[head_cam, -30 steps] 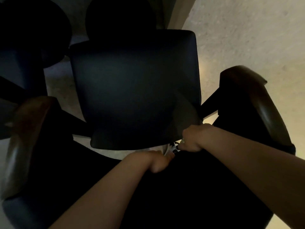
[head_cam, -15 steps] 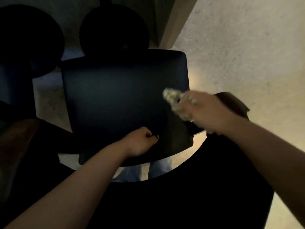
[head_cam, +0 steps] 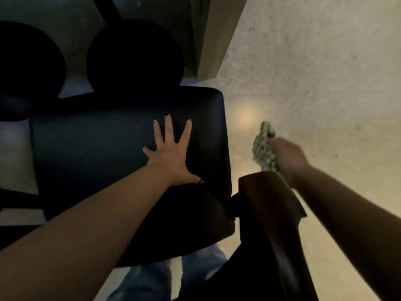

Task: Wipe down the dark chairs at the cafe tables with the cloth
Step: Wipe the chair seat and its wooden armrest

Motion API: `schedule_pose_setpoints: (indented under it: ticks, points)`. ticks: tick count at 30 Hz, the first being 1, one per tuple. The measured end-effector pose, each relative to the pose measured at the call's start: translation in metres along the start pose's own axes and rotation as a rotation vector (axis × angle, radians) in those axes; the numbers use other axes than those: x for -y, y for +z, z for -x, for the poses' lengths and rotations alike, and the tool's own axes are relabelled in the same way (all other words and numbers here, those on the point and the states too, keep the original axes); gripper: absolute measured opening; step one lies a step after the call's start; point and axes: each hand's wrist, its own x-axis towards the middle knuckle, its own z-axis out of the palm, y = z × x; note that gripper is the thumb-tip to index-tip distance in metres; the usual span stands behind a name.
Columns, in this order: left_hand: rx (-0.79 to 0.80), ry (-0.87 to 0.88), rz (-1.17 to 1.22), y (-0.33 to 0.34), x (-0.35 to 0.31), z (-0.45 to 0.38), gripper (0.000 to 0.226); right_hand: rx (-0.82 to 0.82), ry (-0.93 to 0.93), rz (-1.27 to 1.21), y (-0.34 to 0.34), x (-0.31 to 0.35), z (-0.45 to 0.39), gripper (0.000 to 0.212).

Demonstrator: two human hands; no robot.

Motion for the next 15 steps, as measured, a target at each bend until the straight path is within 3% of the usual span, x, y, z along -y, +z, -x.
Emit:
schedule_pose_setpoints:
  ticks: [3,7,9,13,15]
  points:
    - [0.174,-0.089,-0.148,0.005,-0.005,-0.022,0.165,-0.064,-0.001,0.09,0.017,-0.043,-0.018,0.022]
    - [0.176,-0.219,-0.226,0.019,-0.014,-0.03,0.173,-0.027,0.04,0.203,0.047,-0.086,-0.034,0.026]
    - [0.181,-0.222,-0.211,0.018,-0.013,-0.032,0.173,0.066,0.112,0.278,0.065,-0.103,-0.037,0.021]
    - [0.213,-0.233,-0.207,0.015,-0.013,-0.033,0.173,0.273,0.068,0.529,0.076,-0.111,-0.034,0.036]
    - [0.217,-0.237,-0.206,0.019,-0.011,-0.037,0.173,0.278,0.134,0.469,0.077,-0.104,-0.039,0.031]
